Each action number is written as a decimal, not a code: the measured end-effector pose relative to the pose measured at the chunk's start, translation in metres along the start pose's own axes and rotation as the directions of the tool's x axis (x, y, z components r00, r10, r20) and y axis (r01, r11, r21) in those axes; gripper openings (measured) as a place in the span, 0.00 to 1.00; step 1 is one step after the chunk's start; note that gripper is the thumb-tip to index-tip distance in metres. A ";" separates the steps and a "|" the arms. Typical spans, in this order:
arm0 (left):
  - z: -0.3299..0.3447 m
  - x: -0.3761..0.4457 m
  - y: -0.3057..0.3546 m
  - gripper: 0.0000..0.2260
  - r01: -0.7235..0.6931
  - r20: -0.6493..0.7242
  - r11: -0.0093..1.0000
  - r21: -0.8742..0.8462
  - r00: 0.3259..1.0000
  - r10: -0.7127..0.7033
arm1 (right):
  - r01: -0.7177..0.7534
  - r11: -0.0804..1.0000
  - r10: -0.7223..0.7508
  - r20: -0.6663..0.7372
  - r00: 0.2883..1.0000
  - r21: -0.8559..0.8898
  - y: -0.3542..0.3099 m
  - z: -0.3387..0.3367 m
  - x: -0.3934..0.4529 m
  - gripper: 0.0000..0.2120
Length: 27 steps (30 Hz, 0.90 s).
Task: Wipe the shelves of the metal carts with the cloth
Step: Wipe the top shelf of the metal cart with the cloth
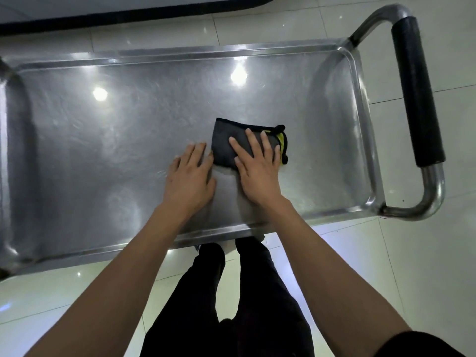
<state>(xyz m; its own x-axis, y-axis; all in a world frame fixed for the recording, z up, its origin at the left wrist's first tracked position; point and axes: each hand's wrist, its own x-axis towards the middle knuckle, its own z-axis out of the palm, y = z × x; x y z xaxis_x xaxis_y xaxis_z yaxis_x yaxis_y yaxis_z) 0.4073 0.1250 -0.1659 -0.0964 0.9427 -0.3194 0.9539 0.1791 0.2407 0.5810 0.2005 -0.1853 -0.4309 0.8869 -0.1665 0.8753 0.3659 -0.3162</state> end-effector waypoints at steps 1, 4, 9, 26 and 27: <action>-0.001 0.000 0.002 0.29 0.010 -0.006 1.000 -0.013 1.000 -0.010 | 0.014 1.000 -0.014 0.007 1.000 -0.011 0.004 -0.003 0.000 0.22; -0.005 0.002 0.010 0.32 0.047 0.023 0.999 -0.012 0.999 -0.047 | 0.026 0.999 -0.025 0.027 0.999 -0.033 0.021 -0.012 -0.004 0.22; -0.011 -0.006 0.039 0.26 0.054 0.000 0.998 0.015 0.999 -0.054 | -0.021 0.999 0.021 0.004 1.000 -0.033 0.068 -0.029 -0.015 0.22; 0.021 -0.024 0.089 0.29 0.208 0.064 0.977 0.056 0.975 -0.211 | -0.206 0.973 0.203 -0.035 0.978 -0.101 0.202 -0.065 -0.055 0.23; 0.020 -0.025 0.090 0.29 0.216 0.075 0.974 0.071 0.972 -0.221 | -0.216 0.971 0.213 -0.038 0.976 -0.103 0.200 -0.063 -0.058 0.23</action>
<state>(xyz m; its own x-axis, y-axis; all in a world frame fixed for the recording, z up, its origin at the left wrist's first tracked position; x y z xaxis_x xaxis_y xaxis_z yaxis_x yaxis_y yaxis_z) 0.5018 0.1114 -0.1548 -0.2834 0.8560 -0.4324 0.9282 0.3582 0.1008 0.7947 0.2400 -0.1795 -0.2257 0.9545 -0.1949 0.9656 0.1927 -0.1743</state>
